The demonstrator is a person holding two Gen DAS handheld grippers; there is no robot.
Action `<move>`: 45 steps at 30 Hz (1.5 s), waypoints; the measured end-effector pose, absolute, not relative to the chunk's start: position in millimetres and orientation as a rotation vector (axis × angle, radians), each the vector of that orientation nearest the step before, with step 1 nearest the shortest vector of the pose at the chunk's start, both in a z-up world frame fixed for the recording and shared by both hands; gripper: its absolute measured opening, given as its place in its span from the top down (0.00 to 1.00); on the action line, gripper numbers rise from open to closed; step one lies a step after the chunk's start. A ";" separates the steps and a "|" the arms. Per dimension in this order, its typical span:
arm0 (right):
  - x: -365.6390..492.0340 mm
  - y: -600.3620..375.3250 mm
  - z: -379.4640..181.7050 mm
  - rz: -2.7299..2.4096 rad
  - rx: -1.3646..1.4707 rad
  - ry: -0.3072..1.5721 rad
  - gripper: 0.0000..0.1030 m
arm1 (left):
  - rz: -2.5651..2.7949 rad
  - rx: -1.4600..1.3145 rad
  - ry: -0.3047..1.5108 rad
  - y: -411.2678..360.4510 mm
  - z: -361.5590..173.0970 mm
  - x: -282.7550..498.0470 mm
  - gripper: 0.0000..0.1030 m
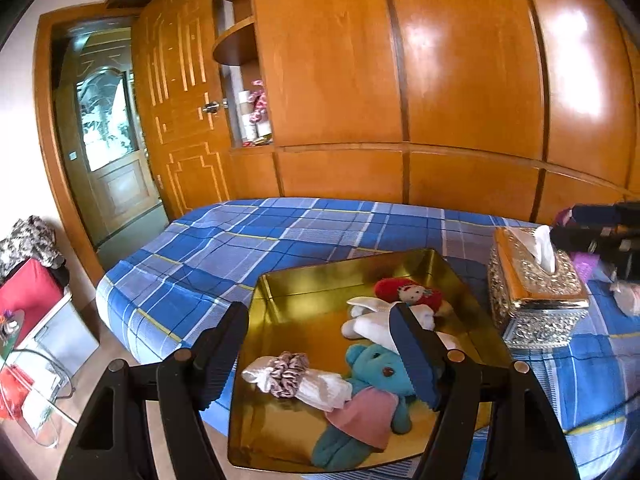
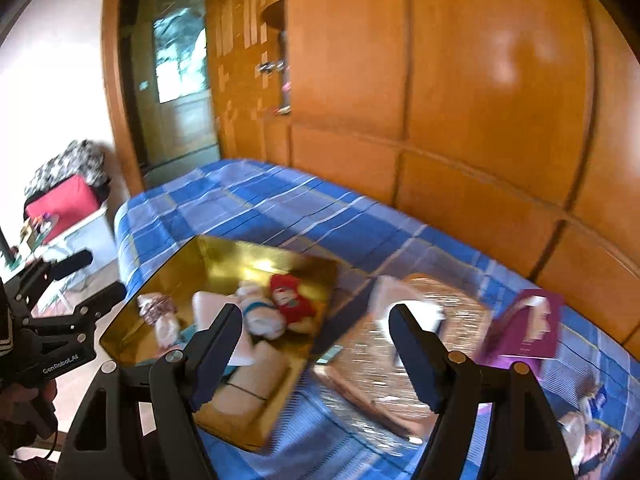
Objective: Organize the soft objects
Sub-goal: 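Move both tools back over the bed toward the remaining items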
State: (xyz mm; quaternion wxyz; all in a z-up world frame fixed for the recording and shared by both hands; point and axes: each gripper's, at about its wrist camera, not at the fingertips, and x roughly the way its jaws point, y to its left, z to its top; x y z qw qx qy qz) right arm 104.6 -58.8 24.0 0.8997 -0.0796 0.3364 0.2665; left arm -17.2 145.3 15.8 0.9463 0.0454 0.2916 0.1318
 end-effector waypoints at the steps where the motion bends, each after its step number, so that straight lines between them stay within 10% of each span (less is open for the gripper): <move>1: 105.0 -69.5 27.1 0.530 -0.153 0.687 0.25 | 0.262 0.100 0.593 142.3 16.4 -16.2 0.29; 45: 107.9 -480.5 -45.0 -0.434 0.481 0.694 0.25 | -0.230 0.516 0.526 -95.1 27.5 15.4 0.29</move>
